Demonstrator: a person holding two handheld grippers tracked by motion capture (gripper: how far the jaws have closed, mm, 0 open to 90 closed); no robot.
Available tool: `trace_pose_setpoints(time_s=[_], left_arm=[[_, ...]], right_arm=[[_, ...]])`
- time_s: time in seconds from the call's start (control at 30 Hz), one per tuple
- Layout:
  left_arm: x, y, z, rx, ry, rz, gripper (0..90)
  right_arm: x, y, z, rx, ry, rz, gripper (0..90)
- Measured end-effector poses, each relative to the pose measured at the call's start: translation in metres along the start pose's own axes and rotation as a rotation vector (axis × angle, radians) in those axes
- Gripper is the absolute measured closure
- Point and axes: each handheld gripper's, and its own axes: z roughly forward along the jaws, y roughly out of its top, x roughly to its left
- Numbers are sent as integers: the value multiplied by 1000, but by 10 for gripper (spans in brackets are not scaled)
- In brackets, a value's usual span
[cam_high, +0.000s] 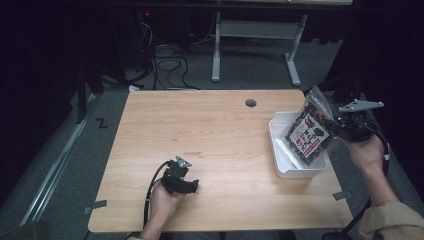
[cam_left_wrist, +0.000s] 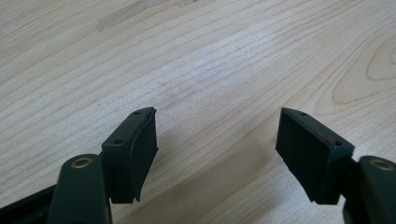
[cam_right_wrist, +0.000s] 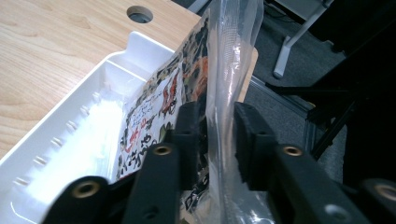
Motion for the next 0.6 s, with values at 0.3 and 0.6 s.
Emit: trace_pose_setpoints(time_s=[0.3, 0.6], left_arm=[[-2, 0, -1, -5, -2, 8, 297], [-4, 1, -1, -5, -1, 19, 297]], right_arm=[[6, 5, -11, -77, -59, 12, 510], [16, 8, -30, -166, -48, 10, 477]])
